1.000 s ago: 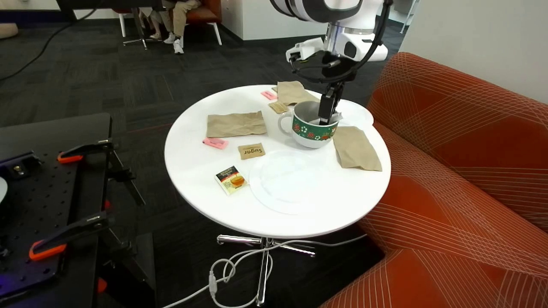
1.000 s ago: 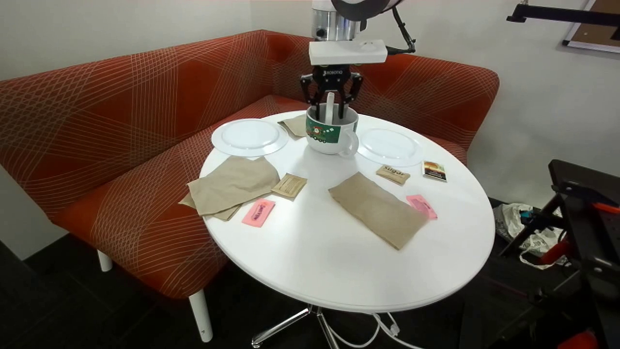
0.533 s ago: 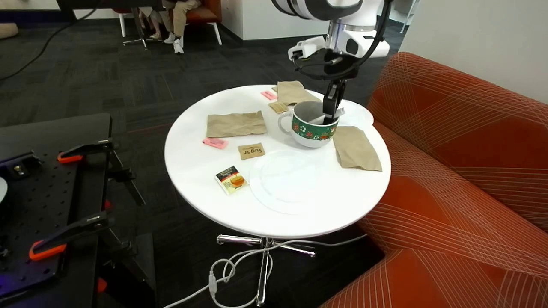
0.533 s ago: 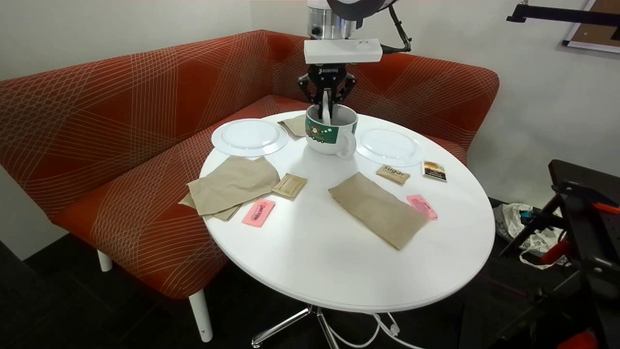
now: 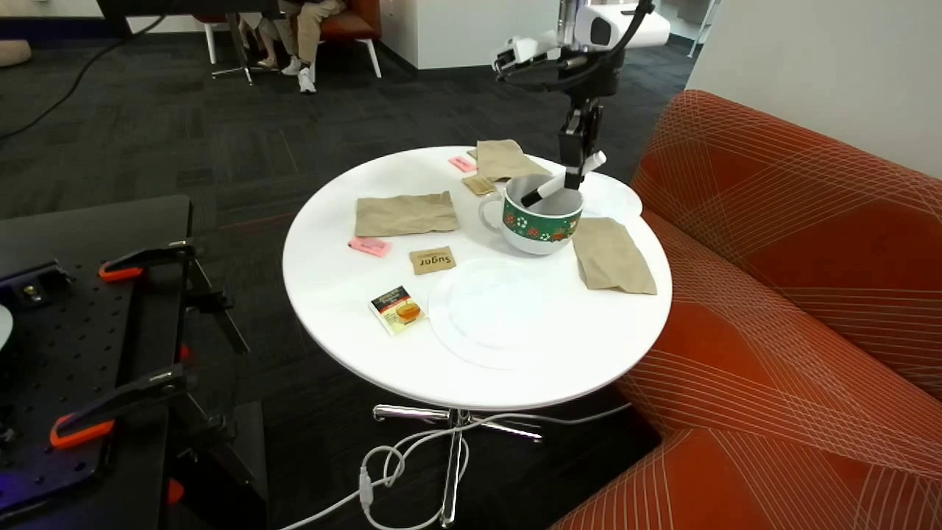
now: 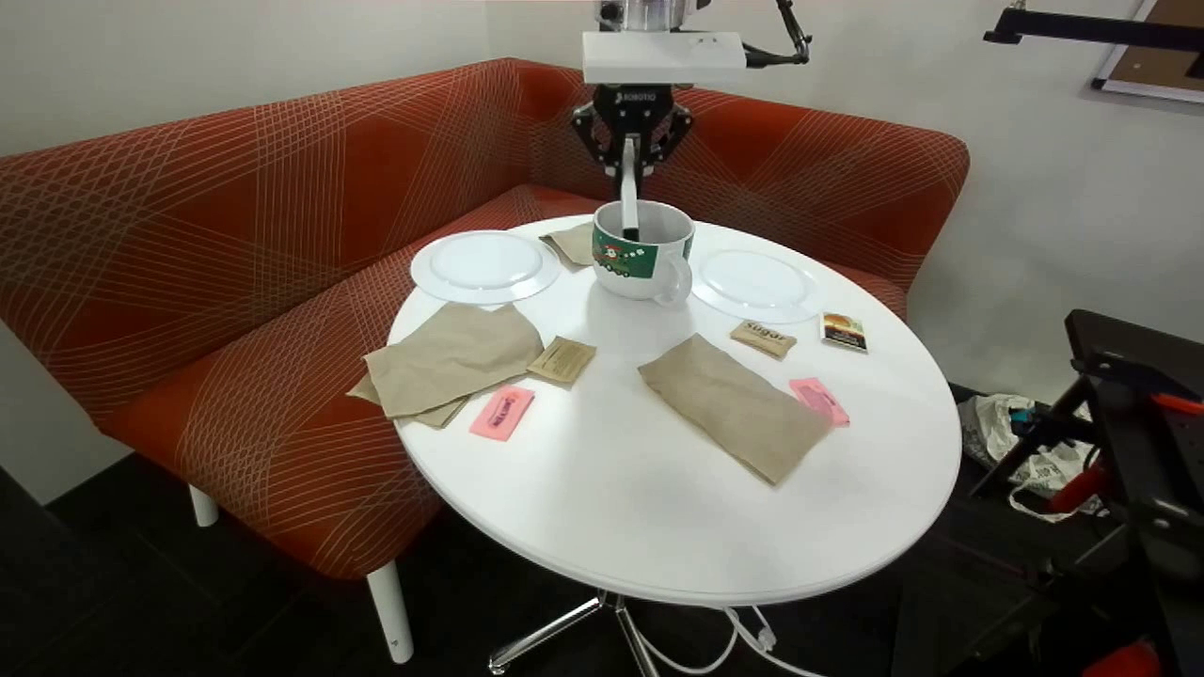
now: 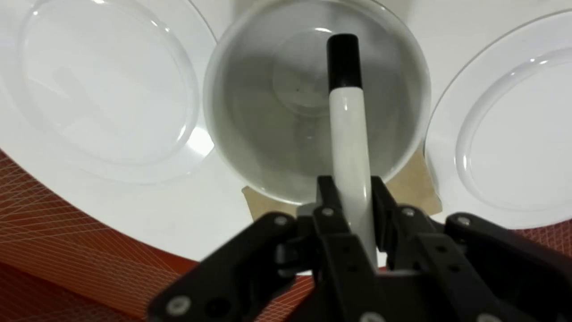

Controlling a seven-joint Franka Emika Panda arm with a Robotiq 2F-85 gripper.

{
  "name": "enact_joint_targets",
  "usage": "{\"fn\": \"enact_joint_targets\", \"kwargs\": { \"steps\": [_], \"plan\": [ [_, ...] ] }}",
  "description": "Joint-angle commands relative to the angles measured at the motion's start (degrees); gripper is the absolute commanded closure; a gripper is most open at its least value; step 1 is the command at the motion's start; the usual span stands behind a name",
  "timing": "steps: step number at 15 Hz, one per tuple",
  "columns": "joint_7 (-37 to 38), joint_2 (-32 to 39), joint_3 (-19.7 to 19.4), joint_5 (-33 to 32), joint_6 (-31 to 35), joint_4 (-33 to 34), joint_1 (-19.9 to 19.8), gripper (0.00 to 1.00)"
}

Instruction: Remove the marker from the white and green mug

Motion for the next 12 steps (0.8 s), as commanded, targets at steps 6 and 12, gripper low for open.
{"fn": "enact_joint_targets", "kwargs": {
  "steps": [6,12],
  "plan": [
    [2.8,-20.29,1.14,-4.23,5.34,-19.11,1.43,0.95],
    [-2.15,-29.47,7.64,-1.09,8.57,-29.72,0.21,0.95]
  ]
}}
